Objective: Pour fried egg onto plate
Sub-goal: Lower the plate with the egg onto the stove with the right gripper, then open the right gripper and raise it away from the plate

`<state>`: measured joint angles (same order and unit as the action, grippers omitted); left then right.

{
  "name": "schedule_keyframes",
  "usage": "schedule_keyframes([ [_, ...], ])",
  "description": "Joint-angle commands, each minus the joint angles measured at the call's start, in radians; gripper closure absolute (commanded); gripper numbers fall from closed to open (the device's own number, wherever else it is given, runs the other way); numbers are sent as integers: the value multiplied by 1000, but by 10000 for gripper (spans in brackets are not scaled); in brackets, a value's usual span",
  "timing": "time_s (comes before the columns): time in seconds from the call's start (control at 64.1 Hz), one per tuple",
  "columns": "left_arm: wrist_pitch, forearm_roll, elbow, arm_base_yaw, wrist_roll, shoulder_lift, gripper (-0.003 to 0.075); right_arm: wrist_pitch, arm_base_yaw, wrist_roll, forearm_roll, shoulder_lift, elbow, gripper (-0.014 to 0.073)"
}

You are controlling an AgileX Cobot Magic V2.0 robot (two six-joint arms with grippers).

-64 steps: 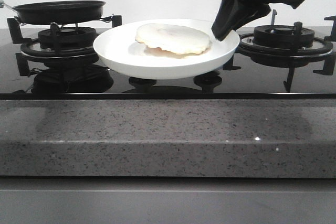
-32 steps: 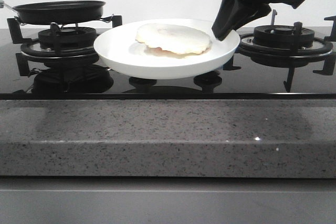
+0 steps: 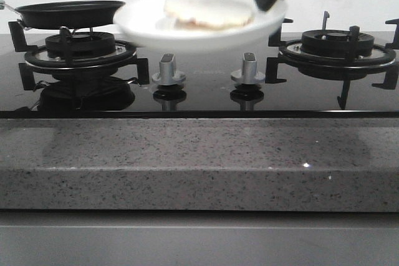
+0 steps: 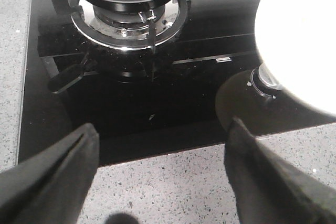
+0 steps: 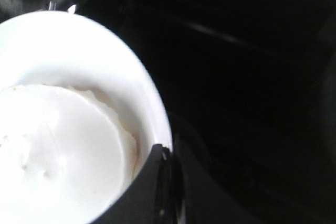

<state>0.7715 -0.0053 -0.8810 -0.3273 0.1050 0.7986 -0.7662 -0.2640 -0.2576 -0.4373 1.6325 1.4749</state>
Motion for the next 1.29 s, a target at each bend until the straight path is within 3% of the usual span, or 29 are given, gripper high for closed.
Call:
schedule_keyframes([
  [0.0,-75,-8,-27,-9,11,-6,229,8,42,-7,-28,-1,121,662],
  [0.359,-106,-8,-27,-9,11,-6,229,-80,76,-7,-78,242,425,662],
  [0.951,-117,-8,-27,-9,11,-6,229,-24,76,-4,-95,388,445,650],
  [1.045,-117,-8,-27,-9,11,-6,229,-26,76,-4,-93,388,445,576],
  [1.279,-117,-8,-27,-9,11,-6,229,-36,91,-4,-92,385,451,246],
])
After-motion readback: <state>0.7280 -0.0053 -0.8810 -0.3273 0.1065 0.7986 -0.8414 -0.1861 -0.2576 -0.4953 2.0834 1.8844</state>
